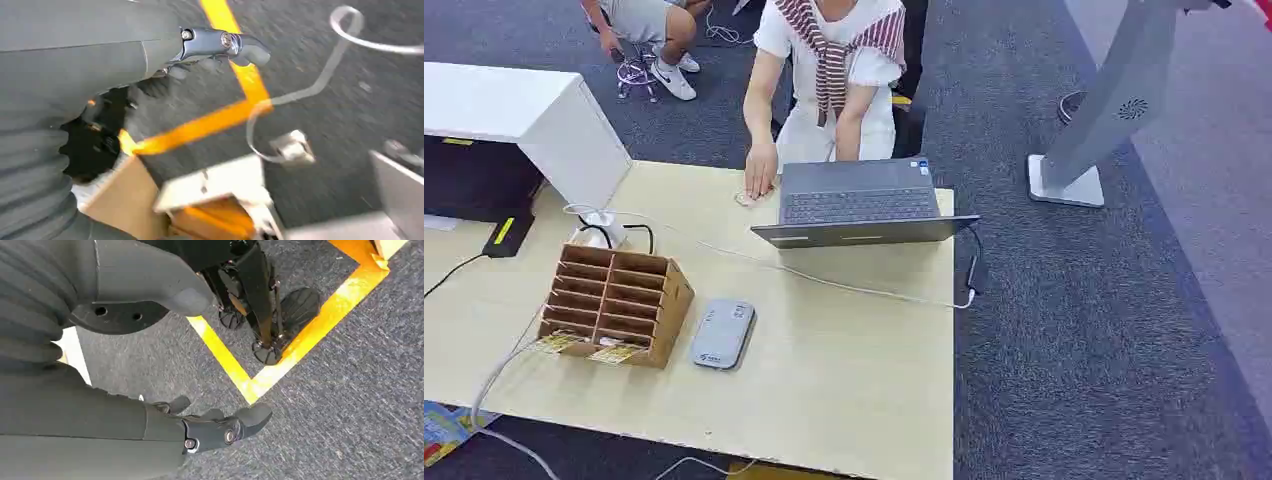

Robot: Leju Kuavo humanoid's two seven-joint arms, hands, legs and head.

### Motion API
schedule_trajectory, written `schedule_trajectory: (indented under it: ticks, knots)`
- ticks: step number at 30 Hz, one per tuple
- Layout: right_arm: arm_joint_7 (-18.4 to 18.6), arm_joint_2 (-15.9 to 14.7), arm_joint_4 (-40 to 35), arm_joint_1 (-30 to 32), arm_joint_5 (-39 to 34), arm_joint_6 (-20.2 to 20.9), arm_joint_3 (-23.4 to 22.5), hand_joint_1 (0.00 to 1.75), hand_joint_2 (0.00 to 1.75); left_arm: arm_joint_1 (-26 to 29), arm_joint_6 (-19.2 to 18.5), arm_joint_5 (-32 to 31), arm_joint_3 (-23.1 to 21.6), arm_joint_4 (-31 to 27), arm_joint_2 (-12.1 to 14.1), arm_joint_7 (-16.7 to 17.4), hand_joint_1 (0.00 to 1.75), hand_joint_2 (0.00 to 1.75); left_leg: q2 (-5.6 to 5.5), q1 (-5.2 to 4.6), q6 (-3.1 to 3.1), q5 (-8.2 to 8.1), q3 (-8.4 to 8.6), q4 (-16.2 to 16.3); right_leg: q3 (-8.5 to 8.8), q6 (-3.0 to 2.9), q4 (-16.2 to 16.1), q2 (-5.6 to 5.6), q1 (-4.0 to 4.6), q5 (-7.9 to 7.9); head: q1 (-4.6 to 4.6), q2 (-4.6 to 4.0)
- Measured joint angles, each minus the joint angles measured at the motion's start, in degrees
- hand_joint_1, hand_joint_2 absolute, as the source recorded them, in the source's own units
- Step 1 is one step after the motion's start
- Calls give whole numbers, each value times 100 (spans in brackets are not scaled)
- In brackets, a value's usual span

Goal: Pass the card to the sensor for recognition and then transmit it.

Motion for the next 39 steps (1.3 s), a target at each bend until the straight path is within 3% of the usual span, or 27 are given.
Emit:
schedule_trajectory:
  ticks: [5,6,8,9,12,14,16,18,22,29,31,33,35,37,39]
  knots:
    - [35,79,2,0,103,-101,7,0,175,10,-699,7,15,-44,0,-927,0,175,0,0,0,0,0,0,0,0,0,0,0,0,0,0]
    - [44,94,2,0,116,-118,11,0,175,16,-888,-9,15,-70,-4,-1031,0,175,0,0,0,0,-1,0,1,0,0,0,0,0,-2,0]
    - [57,129,2,0,120,-138,13,0,175,161,-1465,-136,17,-706,-101,-1048,0,175,8,7,0,0,2,0,-1,0,0,5,4,0,2,0]
    - [37,131,2,5,114,-116,13,0,175,197,-1778,-59,35,-1066,-164,-857,0,175,8,6,0,0,2,0,-2,0,0,5,3,0,0,0]
    - [33,127,2,18,111,-4,13,0,175,262,-2361,536,289,-2866,-481,439,0,175,8,6,0,0,0,0,-2,-2,0,5,7,1,0,0]
    - [33,120,2,26,120,2,13,0,175,256,-2526,952,457,-3899,-671,757,0,175,8,7,0,0,0,0,-1,-2,0,4,6,1,0,0]
    - [33,120,2,31,184,9,11,0,175,332,-2411,1517,479,-4874,-851,857,0,175,9,7,0,0,0,0,0,-4,1,6,7,2,0,0]
    - [46,120,2,31,219,7,11,0,175,600,-1906,2150,253,-5630,-966,776,0,175,19,8,0,-1,4,0,-1,-4,1,19,7,2,-2,0]
    - [94,120,4,34,302,0,13,0,175,1364,-1081,2993,-709,-7125,-1128,431,0,175,6,6,1,-1,-3,1,-6,-2,-3,6,5,0,2,0]
    - [133,122,7,30,417,-20,13,0,175,2012,-871,3056,-1764,-8781,-1241,10,0,175,12,6,1,-1,0,1,1,-1,-3,6,4,1,0,0]
    - [140,122,9,30,450,-17,13,0,175,2049,-920,2678,-1827,-9030,-1259,-89,0,175,11,5,0,-1,2,1,1,-2,-3,6,4,2,0,0]
    - [162,120,13,30,557,-13,39,0,175,2033,-931,1595,-1829,-9260,-1261,-424,0,175,10,5,0,0,5,1,2,-4,-3,6,5,4,0,0]
    - [192,120,15,30,678,15,92,0,175,1955,-742,258,-1829,-9443,-1261,-859,0,175,8,5,0,0,5,1,2,-4,-3,5,6,4,0,0]
    - [219,120,17,27,774,57,151,0,175,1861,-484,-719,-1832,-9604,-1257,-1064,0,175,11,6,0,0,7,1,2,-5,-3,8,6,4,0,0]
    - [245,120,17,30,824,96,197,0,175,1782,-310,-1138,-1834,-9735,-1248,-1097,0,175,16,6,-1,0,8,1,2,-5,-2,14,6,5,-2,0]
